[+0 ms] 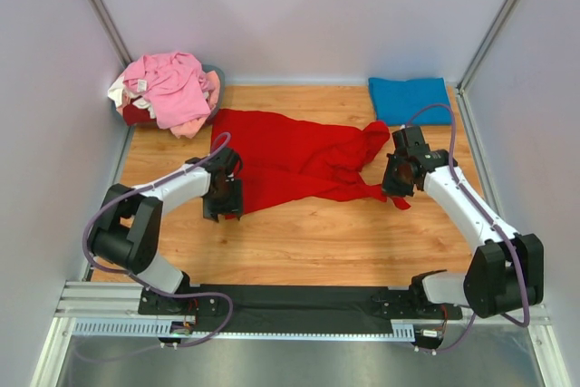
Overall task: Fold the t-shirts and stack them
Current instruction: Flatten the tshirt out
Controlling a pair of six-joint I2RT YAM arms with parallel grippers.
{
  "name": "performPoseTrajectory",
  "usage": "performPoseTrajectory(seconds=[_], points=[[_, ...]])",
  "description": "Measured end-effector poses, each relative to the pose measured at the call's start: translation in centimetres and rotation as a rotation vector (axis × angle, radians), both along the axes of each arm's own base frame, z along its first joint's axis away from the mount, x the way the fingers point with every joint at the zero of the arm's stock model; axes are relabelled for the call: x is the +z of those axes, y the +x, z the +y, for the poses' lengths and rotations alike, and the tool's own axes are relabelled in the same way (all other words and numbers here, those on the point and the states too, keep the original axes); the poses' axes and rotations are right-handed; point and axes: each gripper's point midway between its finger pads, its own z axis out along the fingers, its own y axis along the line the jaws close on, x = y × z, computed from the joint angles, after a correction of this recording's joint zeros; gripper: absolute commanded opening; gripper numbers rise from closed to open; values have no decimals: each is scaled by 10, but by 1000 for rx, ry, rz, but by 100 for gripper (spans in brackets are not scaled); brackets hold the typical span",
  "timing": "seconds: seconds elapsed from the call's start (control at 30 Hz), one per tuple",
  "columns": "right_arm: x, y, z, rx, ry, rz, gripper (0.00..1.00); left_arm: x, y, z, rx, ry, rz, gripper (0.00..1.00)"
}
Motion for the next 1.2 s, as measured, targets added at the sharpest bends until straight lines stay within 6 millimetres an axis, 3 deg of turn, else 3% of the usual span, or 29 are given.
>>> performPoseTrajectory(seconds=[0.13,0.37,0.63,0.7,1.03,1.1,1.2], points=[[0,1,1,2,4,-2,0,-4,2,1,1,13,7,62],[-1,2,1,6,3,-8,1,-5,4,5,5,37,-2,30],[-8,1,1,9,3,-5,0,-4,12,2,0,32,-8,18],[-8,1,1,9,3,-6,0,-4,15,0,-5,30,-12,1],[-7,2,1,9,3,-11,1,0,26,-7,-30,6,-40,0],[-1,2,1,9,7,-23,0,11,25,-7,-38,0,-61,0],[25,3,2,9,26,-90,0,60,26,-7,-52,-32,-170,0]])
